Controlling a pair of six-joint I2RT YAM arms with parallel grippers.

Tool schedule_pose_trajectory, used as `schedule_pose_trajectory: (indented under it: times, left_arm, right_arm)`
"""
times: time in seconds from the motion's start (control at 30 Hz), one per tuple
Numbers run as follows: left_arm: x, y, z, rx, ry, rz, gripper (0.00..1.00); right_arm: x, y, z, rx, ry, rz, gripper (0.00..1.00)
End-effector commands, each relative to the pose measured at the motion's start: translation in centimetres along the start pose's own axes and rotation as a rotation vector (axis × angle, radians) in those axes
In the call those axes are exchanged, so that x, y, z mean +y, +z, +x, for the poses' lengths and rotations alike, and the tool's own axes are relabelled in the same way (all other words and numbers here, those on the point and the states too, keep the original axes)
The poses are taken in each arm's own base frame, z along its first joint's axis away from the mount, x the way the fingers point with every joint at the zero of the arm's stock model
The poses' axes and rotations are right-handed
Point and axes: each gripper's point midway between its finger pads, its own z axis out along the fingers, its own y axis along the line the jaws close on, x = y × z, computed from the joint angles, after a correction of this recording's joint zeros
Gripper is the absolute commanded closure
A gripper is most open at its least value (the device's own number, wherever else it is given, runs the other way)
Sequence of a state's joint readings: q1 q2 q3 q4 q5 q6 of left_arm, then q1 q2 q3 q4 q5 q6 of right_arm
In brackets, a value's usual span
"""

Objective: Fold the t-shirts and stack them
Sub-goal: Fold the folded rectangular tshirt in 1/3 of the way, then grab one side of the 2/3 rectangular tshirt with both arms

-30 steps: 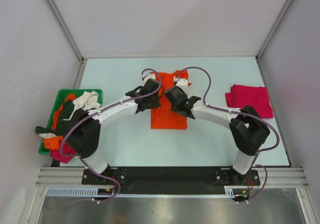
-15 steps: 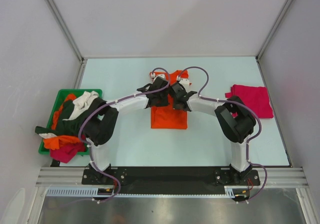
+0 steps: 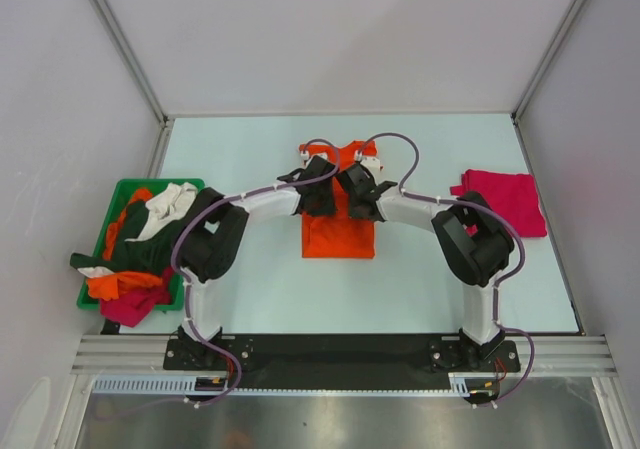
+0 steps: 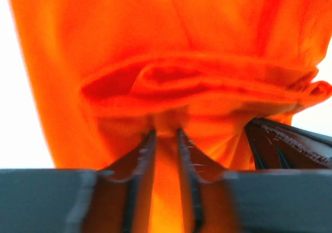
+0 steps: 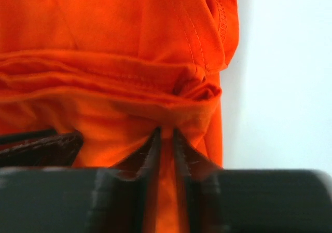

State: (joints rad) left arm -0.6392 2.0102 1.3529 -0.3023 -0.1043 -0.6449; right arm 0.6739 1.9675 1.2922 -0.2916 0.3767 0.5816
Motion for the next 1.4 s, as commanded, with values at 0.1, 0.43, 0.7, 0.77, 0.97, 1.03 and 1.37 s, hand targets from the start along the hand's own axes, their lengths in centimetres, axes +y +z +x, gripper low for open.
schedule_pose_trajectory:
  times: [0.1, 0.43, 0.7, 0.77, 0.97, 1.03, 1.37]
  left_arm:
    - [-0.7, -8.0, -3.1, -0.174, -0.001, 0.056, 0.56]
    - [1.2, -9.7, 3.4, -0.136, -0.055, 0.095, 0.56]
    - [3.2, -10.1, 7.0, -0.126, -0.092, 0.111, 0.57]
    - [3.4, -10.1, 7.2, -0.125, -0.083, 0.1, 0.57]
    - [3.5, -10.8, 6.7, -0.15, -0.081, 0.081, 0.55]
    - [3.5, -11.1, 6.4, -0.162, -0.083, 0.084, 0.55]
    - [4.1, -9.7, 7.0, -0.124, -0.06, 0.035, 0.54]
  right_arm:
    - [0.3, -7.2, -5.8, -0.167, 0.01, -0.064, 0.53]
    - [-2.4, -10.3, 3.0, -0.077, 0.037, -0.078, 0.53]
    - [-4.4, -10.6, 7.7, -0.035, 0.061, -0.063, 0.53]
    - [-4.6, -10.5, 8.2, -0.03, 0.059, -0.059, 0.53]
    - [-3.9, -10.6, 8.3, -0.038, 0.063, -0.069, 0.53]
    - [-3.6, -10.7, 8.1, -0.044, 0.063, -0.075, 0.53]
    - [-2.6, -8.7, 8.9, -0.015, 0.042, -0.07, 0.53]
